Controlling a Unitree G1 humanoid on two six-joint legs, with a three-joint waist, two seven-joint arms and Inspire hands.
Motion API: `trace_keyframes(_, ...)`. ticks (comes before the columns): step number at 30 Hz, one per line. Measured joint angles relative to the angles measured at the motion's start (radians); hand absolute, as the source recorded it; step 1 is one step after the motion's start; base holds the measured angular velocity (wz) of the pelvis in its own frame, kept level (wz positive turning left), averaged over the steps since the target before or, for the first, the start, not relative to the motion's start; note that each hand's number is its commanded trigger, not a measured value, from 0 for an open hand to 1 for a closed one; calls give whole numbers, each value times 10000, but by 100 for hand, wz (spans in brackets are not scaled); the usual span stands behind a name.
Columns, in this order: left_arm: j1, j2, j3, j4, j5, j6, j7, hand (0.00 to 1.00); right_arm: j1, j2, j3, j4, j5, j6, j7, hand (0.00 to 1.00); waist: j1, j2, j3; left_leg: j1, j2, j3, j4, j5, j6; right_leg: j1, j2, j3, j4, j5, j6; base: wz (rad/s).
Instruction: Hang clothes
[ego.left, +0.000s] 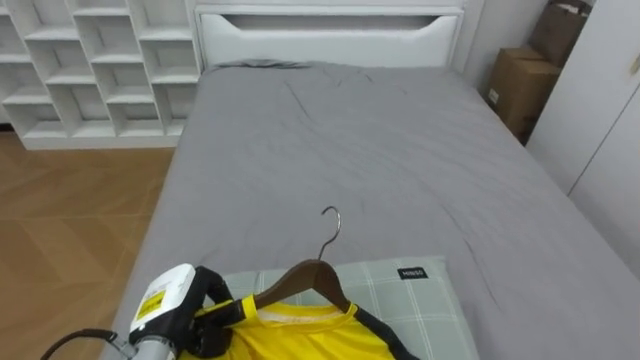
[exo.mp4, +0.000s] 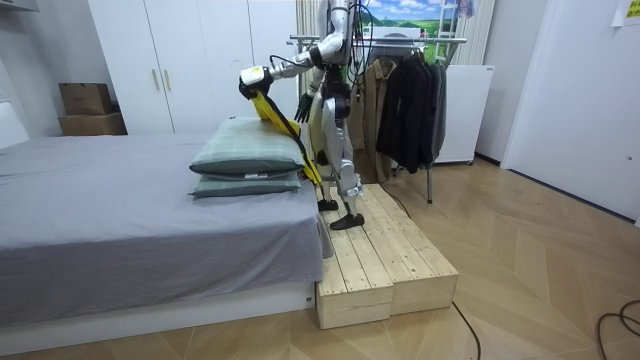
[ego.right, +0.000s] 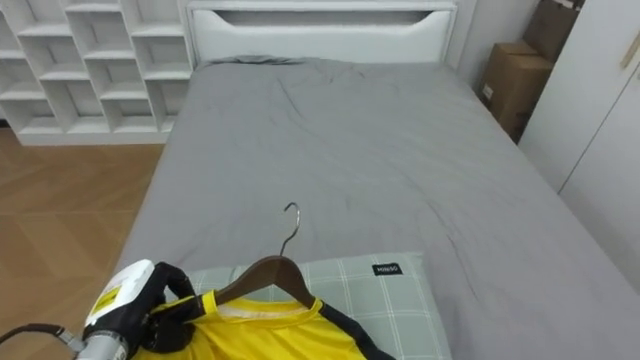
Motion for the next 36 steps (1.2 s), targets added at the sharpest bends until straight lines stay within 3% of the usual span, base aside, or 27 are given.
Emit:
trace_keyframes(4,290,86,0,-339,-20,13,-10,100,147,3,45,-846,-671,20,-305,0,63,8,4,109,19,129,-26,0,0,33,25,78,27,-2,3,-7)
trace_keyframes(13,309,79,0,-586,-16,10,-21,100,151,15,148,-2997,-1473,-92,-875,0,338,48,41,130,19,179,-40,-11,-16,24,64,243,34,6,-11,-2)
trace_keyframes(18,315,57,0,-1077,0,-11,-30,100,208,89,561,-5200,-2339,-267,-1163,0,466,95,59,131,17,176,-31,-10,-17,28,83,262,28,9,-15,0)
trace_keyframes(22,318,34,0,-1206,-40,-225,-29,100,169,120,798,-6056,-2421,-529,-1170,0,534,106,57,148,20,174,-23,-10,-17,63,70,241,23,9,-14,0)
trace_keyframes(29,362,44,0,-1369,-641,-259,-156,100,189,123,1140,-7916,-2896,-611,-1001,0,557,190,90,124,28,223,-51,-13,-19,20,74,260,10,1,-1,0)
trace_keyframes(36,666,44,1,-2102,-676,-440,-311,100,223,107,1484,-8650,-3169,-831,-607,0,716,327,46,164,58,328,-52,-27,-40,11,116,270,20,7,-11,-4)
